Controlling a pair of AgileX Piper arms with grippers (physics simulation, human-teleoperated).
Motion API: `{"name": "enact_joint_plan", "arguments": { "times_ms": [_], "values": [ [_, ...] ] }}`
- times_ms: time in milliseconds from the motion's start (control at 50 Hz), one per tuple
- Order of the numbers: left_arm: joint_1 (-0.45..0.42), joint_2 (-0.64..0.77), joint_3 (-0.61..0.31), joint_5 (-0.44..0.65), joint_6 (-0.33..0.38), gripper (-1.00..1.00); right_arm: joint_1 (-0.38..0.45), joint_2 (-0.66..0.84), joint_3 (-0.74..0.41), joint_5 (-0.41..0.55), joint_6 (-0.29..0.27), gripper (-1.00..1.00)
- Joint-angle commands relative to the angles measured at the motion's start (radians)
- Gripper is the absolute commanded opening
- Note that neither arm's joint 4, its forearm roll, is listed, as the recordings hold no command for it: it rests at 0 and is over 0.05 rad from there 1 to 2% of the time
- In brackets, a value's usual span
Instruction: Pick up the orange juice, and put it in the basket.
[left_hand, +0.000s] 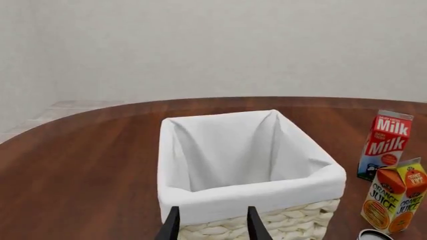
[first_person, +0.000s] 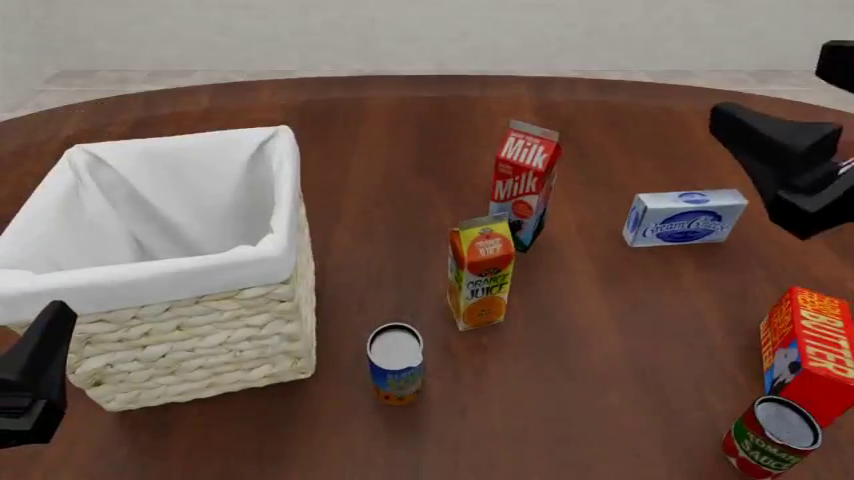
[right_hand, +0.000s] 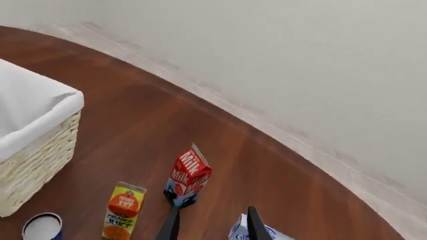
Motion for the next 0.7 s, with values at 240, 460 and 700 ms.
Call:
{"name": "enact_joint_plan", "arguments": {
  "times_ms": [240,460,700],
  "values": [
    [0.003,-0.004,0.001,0.003,-0.002,1.00,0.193,0.445,-0.309,0.154,-0.293,1.00],
    [0.003,-0.013,-0.015,0.029,-0.004,1.00,0.209,0.627,-0.492,0.375,-0.486,1.00],
    [0.000,-0.012,-0.011,0.024,-0.005,1.00,0.198,0.809,-0.773,0.652,-0.644,1.00]
  ]
}}
